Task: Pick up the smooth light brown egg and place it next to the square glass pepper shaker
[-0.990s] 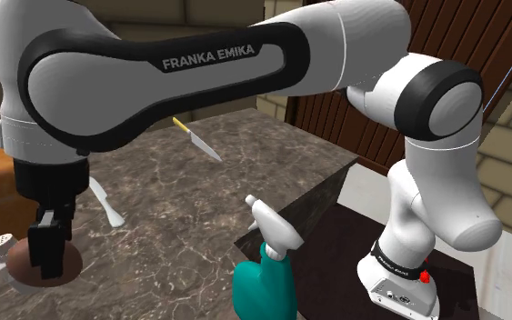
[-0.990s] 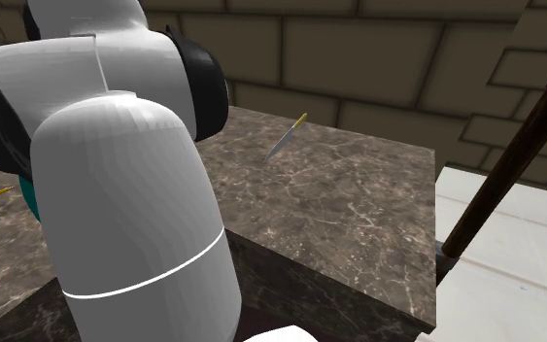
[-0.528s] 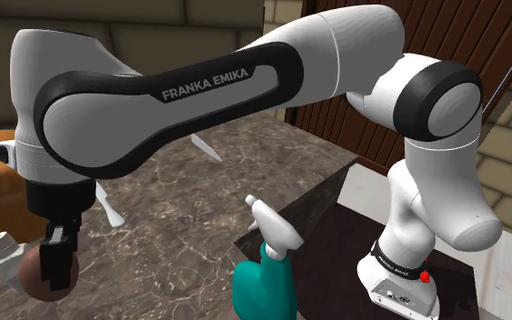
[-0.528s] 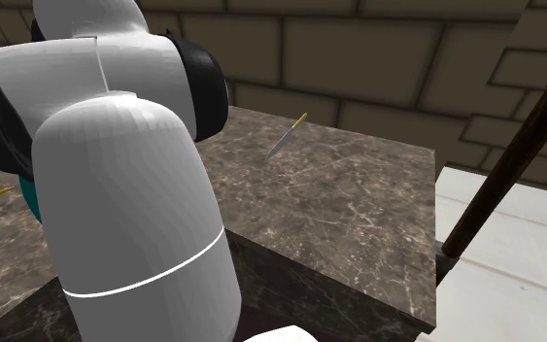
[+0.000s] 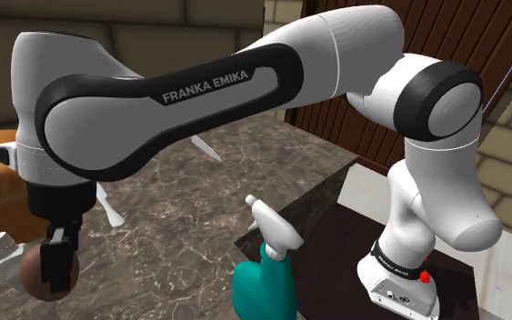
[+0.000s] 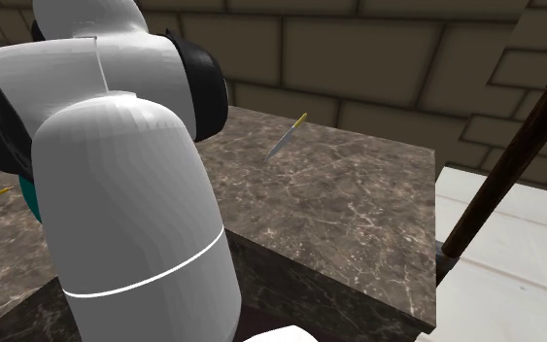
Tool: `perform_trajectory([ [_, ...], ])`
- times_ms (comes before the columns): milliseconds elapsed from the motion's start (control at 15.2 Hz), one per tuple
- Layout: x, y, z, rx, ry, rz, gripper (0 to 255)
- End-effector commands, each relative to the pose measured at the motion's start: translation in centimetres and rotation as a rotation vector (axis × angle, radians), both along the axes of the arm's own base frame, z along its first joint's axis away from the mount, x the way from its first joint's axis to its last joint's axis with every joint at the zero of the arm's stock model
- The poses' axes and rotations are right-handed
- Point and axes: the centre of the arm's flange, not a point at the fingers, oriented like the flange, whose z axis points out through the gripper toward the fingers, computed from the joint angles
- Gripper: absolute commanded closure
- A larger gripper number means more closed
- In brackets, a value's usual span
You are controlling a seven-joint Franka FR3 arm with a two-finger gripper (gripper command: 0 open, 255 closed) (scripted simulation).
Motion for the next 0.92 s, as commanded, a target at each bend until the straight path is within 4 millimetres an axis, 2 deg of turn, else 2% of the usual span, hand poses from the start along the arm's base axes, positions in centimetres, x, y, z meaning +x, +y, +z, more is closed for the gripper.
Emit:
perform_trajectory([
  [0, 0.0, -0.1, -0.3, -0.004, 0.003, -0.001, 0],
  [264, 0.1, 0.0, -0.4, -0.004, 0.003, -0.001, 0],
  [528, 0.2, -1.4, 4.4, -0.004, 0.003, -0.001, 0],
  [858, 0.2, -1.4, 4.4, -0.004, 0.003, -0.001, 0],
])
